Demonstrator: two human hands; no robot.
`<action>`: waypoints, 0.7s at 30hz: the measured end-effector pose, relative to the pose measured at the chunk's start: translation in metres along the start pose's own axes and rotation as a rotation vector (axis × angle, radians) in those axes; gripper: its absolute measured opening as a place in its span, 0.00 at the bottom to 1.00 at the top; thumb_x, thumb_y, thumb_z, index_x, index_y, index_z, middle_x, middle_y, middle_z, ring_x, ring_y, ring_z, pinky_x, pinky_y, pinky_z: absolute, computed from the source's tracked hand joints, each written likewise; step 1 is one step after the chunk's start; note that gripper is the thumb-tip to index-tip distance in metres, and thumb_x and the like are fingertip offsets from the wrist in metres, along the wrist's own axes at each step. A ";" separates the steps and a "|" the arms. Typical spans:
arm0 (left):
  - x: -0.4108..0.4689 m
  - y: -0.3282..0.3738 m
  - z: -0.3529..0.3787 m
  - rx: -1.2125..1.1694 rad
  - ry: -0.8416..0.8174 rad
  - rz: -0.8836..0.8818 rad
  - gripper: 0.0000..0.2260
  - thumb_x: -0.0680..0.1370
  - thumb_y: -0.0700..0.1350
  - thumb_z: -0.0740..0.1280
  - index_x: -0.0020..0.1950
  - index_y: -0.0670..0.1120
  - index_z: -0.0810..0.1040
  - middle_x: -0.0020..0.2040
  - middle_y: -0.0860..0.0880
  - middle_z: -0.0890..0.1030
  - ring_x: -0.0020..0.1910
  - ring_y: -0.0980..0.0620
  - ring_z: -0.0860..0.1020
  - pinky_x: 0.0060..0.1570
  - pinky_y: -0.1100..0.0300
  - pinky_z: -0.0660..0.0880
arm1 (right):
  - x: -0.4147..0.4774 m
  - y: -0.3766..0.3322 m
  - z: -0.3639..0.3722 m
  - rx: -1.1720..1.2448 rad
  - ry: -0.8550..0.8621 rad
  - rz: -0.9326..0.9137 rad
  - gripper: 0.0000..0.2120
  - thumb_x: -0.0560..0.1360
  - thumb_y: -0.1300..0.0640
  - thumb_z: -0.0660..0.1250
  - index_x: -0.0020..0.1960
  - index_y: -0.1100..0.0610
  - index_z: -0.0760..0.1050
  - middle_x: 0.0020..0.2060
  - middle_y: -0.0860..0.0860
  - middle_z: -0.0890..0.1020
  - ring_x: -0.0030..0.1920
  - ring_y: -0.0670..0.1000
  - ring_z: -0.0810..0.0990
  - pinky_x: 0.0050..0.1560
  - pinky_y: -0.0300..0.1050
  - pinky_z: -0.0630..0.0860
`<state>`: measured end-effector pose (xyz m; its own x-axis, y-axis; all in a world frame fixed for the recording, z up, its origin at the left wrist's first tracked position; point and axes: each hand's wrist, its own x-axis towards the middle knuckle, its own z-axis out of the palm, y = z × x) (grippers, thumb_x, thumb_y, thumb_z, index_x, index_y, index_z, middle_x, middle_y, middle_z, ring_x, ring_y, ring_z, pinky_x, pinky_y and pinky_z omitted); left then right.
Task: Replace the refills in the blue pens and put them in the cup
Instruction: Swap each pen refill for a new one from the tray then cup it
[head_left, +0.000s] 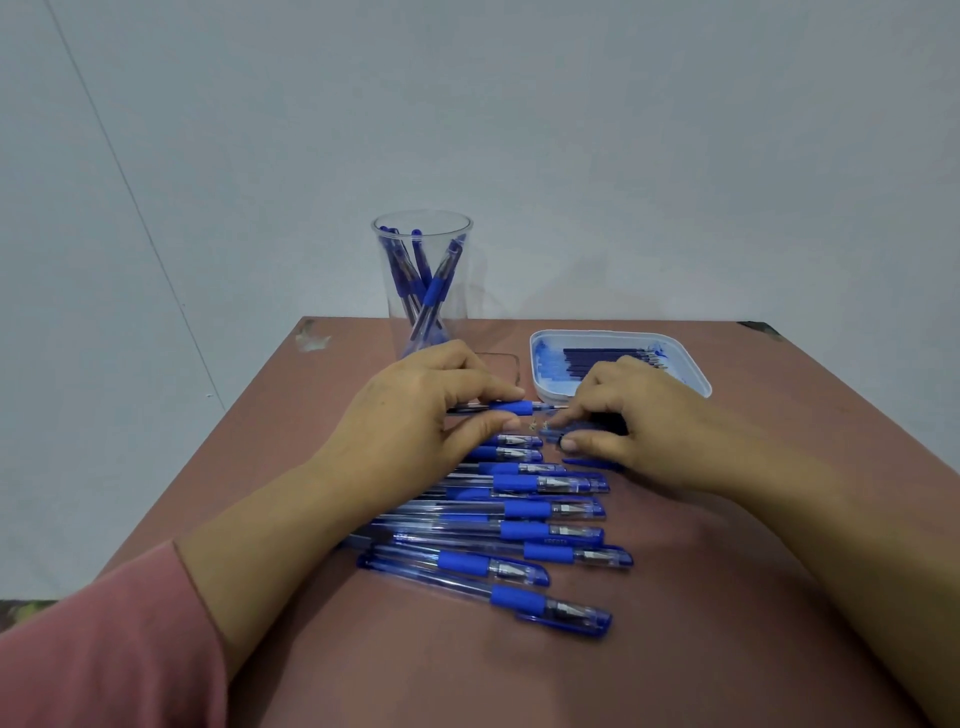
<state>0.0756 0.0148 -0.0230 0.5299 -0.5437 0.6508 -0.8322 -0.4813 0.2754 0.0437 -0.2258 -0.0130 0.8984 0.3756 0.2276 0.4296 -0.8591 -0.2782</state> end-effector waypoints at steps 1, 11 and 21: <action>0.000 0.000 0.000 0.000 -0.001 0.000 0.12 0.74 0.53 0.70 0.56 0.54 0.83 0.45 0.60 0.75 0.43 0.59 0.77 0.42 0.56 0.79 | 0.002 -0.002 0.001 -0.020 -0.004 0.014 0.10 0.72 0.44 0.70 0.54 0.39 0.80 0.43 0.42 0.74 0.46 0.41 0.68 0.47 0.38 0.65; 0.000 -0.001 -0.001 -0.020 0.025 0.007 0.12 0.74 0.53 0.70 0.56 0.53 0.83 0.45 0.61 0.74 0.42 0.59 0.76 0.42 0.57 0.78 | 0.002 -0.009 -0.001 0.137 0.070 0.097 0.05 0.72 0.50 0.73 0.42 0.40 0.79 0.36 0.42 0.79 0.40 0.39 0.75 0.39 0.30 0.68; 0.001 -0.001 -0.002 -0.037 0.036 -0.008 0.14 0.75 0.56 0.67 0.57 0.53 0.83 0.46 0.61 0.75 0.44 0.60 0.76 0.44 0.58 0.79 | -0.012 -0.008 -0.010 0.535 0.271 0.046 0.07 0.70 0.63 0.74 0.43 0.52 0.81 0.38 0.48 0.83 0.36 0.44 0.79 0.41 0.32 0.74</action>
<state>0.0765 0.0160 -0.0216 0.5308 -0.5145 0.6735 -0.8337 -0.4596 0.3060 0.0284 -0.2269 -0.0039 0.8921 0.1800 0.4144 0.4404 -0.5517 -0.7083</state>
